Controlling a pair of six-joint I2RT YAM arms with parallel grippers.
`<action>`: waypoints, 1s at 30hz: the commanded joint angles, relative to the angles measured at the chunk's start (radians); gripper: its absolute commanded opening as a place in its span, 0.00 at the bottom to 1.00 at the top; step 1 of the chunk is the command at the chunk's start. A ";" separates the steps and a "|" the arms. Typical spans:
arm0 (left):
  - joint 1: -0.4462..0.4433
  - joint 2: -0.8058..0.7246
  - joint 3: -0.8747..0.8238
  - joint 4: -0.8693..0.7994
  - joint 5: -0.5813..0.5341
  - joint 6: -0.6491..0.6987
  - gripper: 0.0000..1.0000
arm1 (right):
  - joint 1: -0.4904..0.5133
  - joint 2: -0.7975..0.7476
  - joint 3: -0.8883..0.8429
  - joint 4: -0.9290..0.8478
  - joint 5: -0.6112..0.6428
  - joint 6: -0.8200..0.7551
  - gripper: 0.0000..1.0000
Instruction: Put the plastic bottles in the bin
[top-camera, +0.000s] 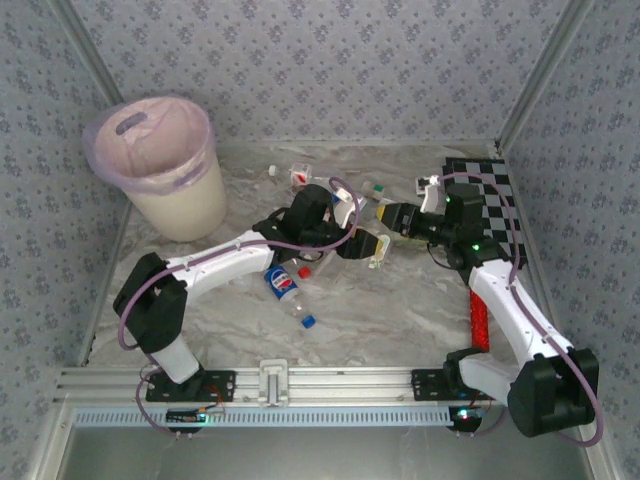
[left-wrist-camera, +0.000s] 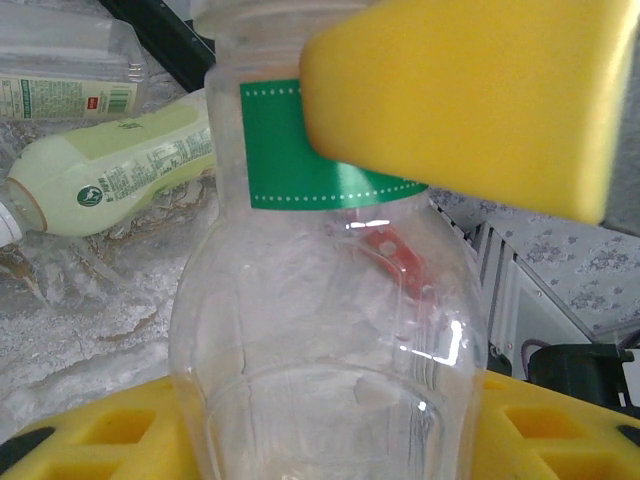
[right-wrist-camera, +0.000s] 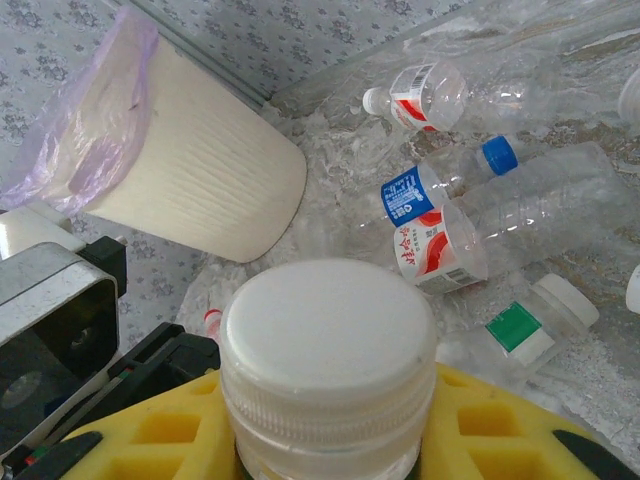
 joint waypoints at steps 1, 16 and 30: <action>0.008 -0.020 0.006 -0.017 -0.030 0.029 0.52 | -0.002 0.004 0.061 -0.048 -0.017 -0.032 0.55; 0.216 -0.173 0.293 -0.455 -0.207 0.288 0.41 | -0.071 -0.100 0.057 -0.268 0.164 -0.157 1.00; 0.856 -0.240 0.547 -0.673 -0.356 0.263 0.00 | -0.083 -0.116 0.031 -0.343 0.268 -0.173 1.00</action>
